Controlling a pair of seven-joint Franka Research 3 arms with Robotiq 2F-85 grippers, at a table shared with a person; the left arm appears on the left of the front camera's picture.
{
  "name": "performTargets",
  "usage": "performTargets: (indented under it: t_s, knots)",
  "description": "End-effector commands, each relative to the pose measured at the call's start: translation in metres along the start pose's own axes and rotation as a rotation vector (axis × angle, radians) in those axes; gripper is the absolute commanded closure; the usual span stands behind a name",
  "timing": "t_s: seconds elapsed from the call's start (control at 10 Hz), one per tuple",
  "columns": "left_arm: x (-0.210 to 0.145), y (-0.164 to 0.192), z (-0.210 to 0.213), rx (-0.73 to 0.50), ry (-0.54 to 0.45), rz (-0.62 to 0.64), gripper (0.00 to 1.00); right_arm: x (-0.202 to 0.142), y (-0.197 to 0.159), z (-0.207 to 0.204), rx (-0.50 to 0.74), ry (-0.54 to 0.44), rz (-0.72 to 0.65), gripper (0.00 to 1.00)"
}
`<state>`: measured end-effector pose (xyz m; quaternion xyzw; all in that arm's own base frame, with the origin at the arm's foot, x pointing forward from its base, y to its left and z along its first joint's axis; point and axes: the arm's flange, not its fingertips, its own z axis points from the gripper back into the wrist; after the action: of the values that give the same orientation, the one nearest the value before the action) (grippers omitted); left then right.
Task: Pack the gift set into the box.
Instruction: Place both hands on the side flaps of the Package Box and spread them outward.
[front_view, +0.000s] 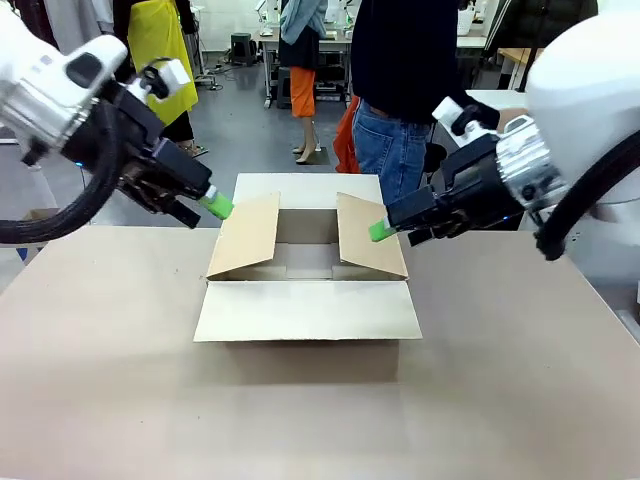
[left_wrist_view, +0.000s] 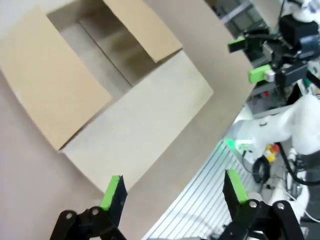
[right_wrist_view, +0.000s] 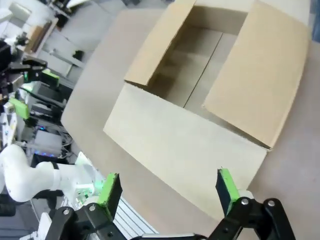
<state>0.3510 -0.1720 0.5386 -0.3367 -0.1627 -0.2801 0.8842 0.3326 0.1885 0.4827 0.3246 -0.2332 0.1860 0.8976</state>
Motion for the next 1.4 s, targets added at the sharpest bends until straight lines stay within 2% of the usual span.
performTargets:
  t_s: [0.0, 0.1, 0.2, 0.3, 0.4, 0.5, 0.7, 0.9, 1.0, 1.2, 1.3]
  knots:
    - [-0.025, 0.015, 0.052, -0.032, -0.113, -0.007, 0.0, 0.006, -0.029, 0.041, 0.061, -0.03, -0.051, 0.0]
    - [-0.025, 0.015, 0.052, -0.032, -0.113, -0.007, 0.0, 0.0, 0.0, 0.0, 0.0, 0.0, 0.0, 0.0]
    - [-0.004, 0.007, 0.016, -0.016, -0.038, 0.007, 0.0, 0.014, 0.015, -0.015, -0.05, -0.029, 0.095, 0.0]
    - [0.014, 0.002, 0.004, 0.122, -0.052, 0.077, 0.0, 0.021, 0.023, -0.027, -0.124, -0.08, 0.158, 0.0]
    - [0.038, -0.001, -0.013, 0.238, -0.02, 0.135, 0.0, 0.024, 0.008, -0.029, -0.204, -0.189, 0.139, 0.0]
    - [0.06, -0.002, -0.031, 0.314, 0.027, 0.167, 0.0, 0.02, -0.002, -0.034, -0.158, -0.207, 0.173, 0.0]
    - [0.099, -0.007, -0.068, 0.41, 0.085, 0.179, 0.0, 0.013, -0.013, -0.046, -0.122, -0.156, 0.21, 0.0]
    - [0.124, -0.013, -0.101, 0.545, 0.104, 0.217, 0.0, 0.001, -0.022, -0.041, -0.065, -0.098, 0.214, 0.0]
    - [0.138, -0.012, -0.122, 0.616, 0.133, 0.246, 0.0, 0.011, -0.006, -0.038, -0.163, -0.138, 0.191, 0.0]
    - [0.153, -0.003, -0.156, 0.762, 0.139, 0.302, 0.0, 0.011, -0.006, -0.038, -0.163, -0.138, 0.191, 0.0]
    - [0.156, 0.004, -0.168, 0.78, 0.141, 0.318, 0.0, 0.011, -0.006, -0.038, -0.163, -0.138, 0.191, 0.0]
